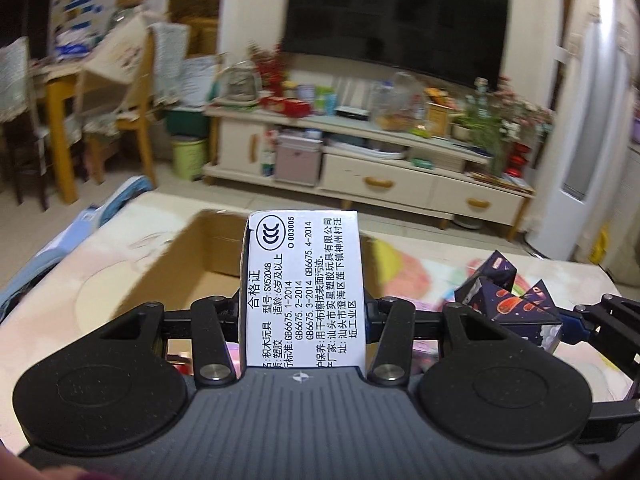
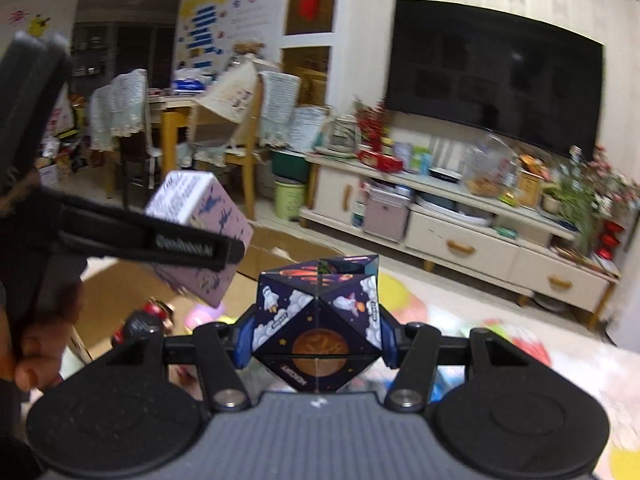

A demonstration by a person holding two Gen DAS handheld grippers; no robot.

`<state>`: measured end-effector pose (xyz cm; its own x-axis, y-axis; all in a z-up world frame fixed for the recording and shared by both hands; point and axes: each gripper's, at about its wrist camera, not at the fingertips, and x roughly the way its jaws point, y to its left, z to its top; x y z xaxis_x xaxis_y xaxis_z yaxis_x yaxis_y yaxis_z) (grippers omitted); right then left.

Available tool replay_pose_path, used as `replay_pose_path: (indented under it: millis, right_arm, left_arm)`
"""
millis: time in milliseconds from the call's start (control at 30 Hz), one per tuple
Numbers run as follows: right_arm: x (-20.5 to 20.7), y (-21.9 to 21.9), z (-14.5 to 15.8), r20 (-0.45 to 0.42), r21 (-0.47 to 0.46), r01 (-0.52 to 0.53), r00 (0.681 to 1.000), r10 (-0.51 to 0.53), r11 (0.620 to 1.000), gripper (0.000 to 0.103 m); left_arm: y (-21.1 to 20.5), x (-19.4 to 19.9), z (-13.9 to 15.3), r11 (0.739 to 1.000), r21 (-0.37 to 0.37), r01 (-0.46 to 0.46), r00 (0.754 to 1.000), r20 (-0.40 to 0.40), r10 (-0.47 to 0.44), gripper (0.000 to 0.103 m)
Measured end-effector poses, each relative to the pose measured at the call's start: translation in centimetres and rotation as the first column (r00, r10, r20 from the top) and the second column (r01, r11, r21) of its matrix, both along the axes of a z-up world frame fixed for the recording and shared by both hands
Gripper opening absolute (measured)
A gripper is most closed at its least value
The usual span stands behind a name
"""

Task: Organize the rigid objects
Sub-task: 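Open left gripper over cardboard box while right gripper releases space cube inside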

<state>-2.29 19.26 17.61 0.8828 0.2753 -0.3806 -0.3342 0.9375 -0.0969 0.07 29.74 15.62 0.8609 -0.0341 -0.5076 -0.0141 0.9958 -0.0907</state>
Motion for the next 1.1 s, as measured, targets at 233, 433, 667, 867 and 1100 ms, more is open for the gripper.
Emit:
replay_pose_path:
  millis: [233,433,667,867,1100]
  right_arm:
    - [3.8,4.1,-1.0,-0.008,-0.089,-0.094,0.996,0.093,0.992,0.057]
    - [5.6,6.0,-2.7,-0.048,-0.133,-0.155,0.988,0.150,0.979,0.057]
    - [6.9,7.0,-4.3,-0.097,-0.155,-0.168,0.983,0.154,0.974,0.057]
    - [7.1,7.0,-4.6,-0.117,-0.125,-0.142,0.985,0.128,0.982,0.064]
    - [4.5,5.3,-3.4,-0.064,-0.084,-0.087,0.995,0.081,0.993,0.082]
  left_arm:
    - [2.3,2.2,-0.8,0.994,-0.008,-0.105,0.992,-0.065,0.105,0.058]
    - [2.7,2.8,-1.0,0.988,-0.020,-0.151,0.982,-0.115,0.148,0.058]
    - [1.9,3.3,-1.8,0.987,-0.015,-0.158,0.972,-0.176,0.153,0.058]
    - [2.1,3.3,-1.7,0.984,-0.016,-0.176,0.964,-0.204,0.169,0.067]
    - [2.2,2.1,-0.2,0.980,-0.010,-0.198,0.968,-0.162,0.194,0.099]
